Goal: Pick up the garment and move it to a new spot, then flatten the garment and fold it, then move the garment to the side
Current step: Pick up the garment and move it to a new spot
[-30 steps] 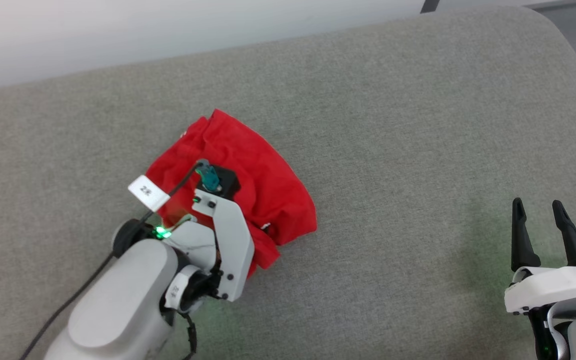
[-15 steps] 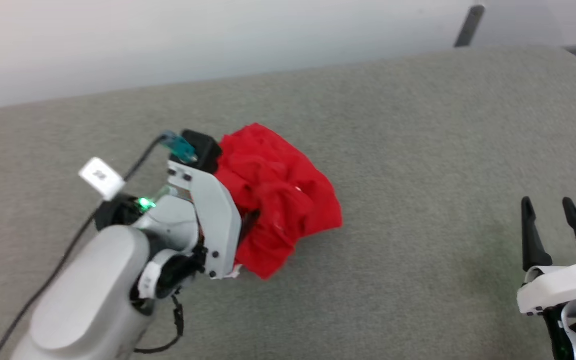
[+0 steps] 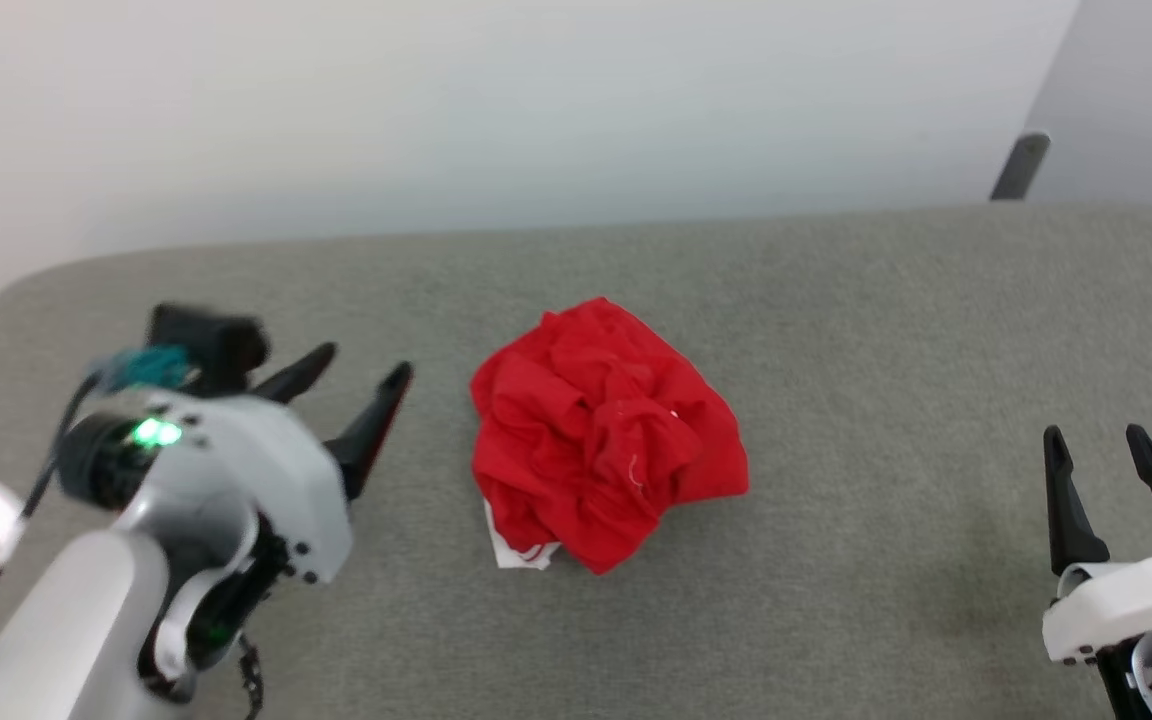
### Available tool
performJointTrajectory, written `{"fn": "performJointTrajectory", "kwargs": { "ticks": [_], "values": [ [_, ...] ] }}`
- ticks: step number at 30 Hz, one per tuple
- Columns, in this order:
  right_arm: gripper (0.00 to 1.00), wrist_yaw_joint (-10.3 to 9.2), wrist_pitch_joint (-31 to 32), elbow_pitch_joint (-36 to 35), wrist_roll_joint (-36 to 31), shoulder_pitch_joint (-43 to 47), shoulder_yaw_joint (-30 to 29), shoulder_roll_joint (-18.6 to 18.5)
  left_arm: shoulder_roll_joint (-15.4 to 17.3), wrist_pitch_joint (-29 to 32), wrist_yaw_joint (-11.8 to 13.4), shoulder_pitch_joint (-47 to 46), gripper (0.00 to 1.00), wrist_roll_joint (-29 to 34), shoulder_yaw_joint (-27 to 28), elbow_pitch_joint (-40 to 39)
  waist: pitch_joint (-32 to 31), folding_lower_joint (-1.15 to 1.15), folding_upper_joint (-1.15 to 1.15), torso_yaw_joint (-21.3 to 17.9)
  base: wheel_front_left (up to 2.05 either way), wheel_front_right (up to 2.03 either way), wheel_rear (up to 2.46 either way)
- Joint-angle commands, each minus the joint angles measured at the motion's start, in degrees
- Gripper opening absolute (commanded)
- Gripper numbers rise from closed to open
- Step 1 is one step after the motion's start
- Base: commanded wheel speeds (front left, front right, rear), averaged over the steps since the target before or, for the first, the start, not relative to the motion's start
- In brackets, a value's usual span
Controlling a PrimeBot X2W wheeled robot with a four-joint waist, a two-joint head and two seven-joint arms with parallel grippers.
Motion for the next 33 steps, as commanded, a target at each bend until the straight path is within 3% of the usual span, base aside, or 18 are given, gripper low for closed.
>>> {"fn": "performJointTrajectory", "kwargs": {
  "ticks": [1, 9, 16, 23, 33],
  "values": [
    [1.00, -0.01, -0.17, -0.22, 0.28, 0.89, -0.05, -0.32, -0.09, -1.31, -0.25, 1.50, 1.00, 0.11, 0.48, 0.43, -2.17, 0.00, 0.00, 2.00, 0.00, 0.00, 0.00],
    [1.00, -0.01, -1.38, -0.61, 0.67, 3.48, -0.01, -0.87, 1.98, -18.38, -4.46, 8.63, 1.00, 1.54, 5.53, 4.54, -4.24, 0.00, 0.00, 3.31, 0.00, 0.00, 0.00],
    [1.00, -0.02, -2.68, -0.50, 0.20, 5.68, 0.19, -0.48, 1.82, -29.58, -6.54, 14.30, 1.00, 2.08, 8.07, 8.69, -5.50, 0.00, 0.00, 3.76, 0.00, 0.00, 0.00],
    [1.00, -0.02, -3.45, -0.34, 0.61, 7.30, -0.02, -0.14, 1.02, -37.06, -6.14, 18.66, 1.00, 3.23, 9.41, 12.29, -6.47, 0.00, 0.00, 4.22, 0.00, 0.00, 0.00],
    [1.00, -0.02, -3.85, -0.36, 0.99, 8.90, -0.44, -0.29, 0.15, -40.24, -7.32, 21.08, 1.00, 2.69, 11.11, 14.96, -7.32, 0.00, 0.00, 5.49, 0.00, 0.00, 0.00]
  ]
}}
